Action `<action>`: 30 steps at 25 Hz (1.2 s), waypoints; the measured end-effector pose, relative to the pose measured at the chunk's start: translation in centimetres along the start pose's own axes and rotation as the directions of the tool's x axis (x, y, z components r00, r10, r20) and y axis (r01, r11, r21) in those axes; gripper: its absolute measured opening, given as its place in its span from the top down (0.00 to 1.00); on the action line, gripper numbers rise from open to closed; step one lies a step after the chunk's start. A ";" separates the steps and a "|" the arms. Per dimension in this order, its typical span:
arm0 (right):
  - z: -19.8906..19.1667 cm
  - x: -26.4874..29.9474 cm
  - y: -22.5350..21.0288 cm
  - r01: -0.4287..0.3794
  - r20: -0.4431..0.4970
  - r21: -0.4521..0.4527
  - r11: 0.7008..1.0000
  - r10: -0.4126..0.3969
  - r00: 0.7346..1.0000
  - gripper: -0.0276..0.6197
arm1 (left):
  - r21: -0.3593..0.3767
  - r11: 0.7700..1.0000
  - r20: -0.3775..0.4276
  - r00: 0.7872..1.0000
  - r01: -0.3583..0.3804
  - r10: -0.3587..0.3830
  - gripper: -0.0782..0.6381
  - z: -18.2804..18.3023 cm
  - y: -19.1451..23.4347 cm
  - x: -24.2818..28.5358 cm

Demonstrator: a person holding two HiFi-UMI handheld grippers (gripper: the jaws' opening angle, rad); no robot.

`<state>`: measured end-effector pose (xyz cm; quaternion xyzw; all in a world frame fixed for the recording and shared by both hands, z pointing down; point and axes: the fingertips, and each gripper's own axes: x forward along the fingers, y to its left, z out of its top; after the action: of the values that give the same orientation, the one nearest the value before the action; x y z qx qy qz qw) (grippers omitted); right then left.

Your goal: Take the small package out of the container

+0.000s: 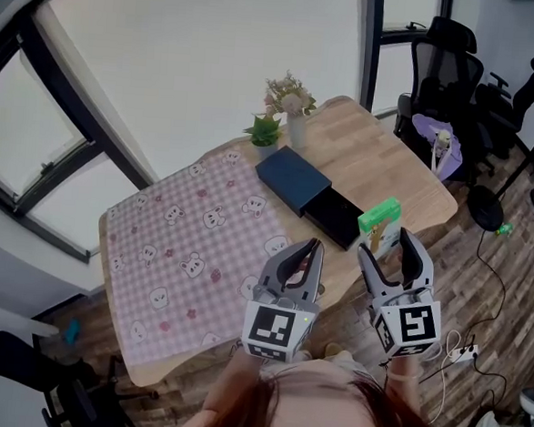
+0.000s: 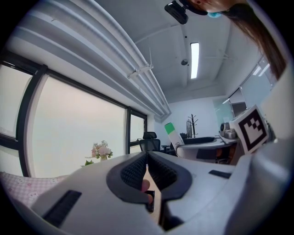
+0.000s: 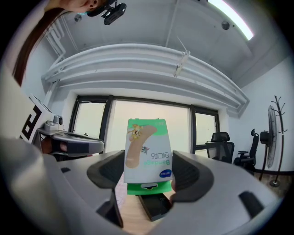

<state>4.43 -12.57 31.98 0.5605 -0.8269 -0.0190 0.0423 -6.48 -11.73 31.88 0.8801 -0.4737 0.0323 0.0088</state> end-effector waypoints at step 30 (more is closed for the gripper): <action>1.0 0.4 0.3 -0.017 -0.021 -0.066 0.998 0.016 1.000 0.46 | -0.034 0.999 0.012 1.000 0.009 -0.009 0.87 -0.6 1.2 1.4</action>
<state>3.92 -12.84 30.99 0.5520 -0.8300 -0.0402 0.0693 -6.73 -13.53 32.54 0.8821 -0.4701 0.0188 0.0211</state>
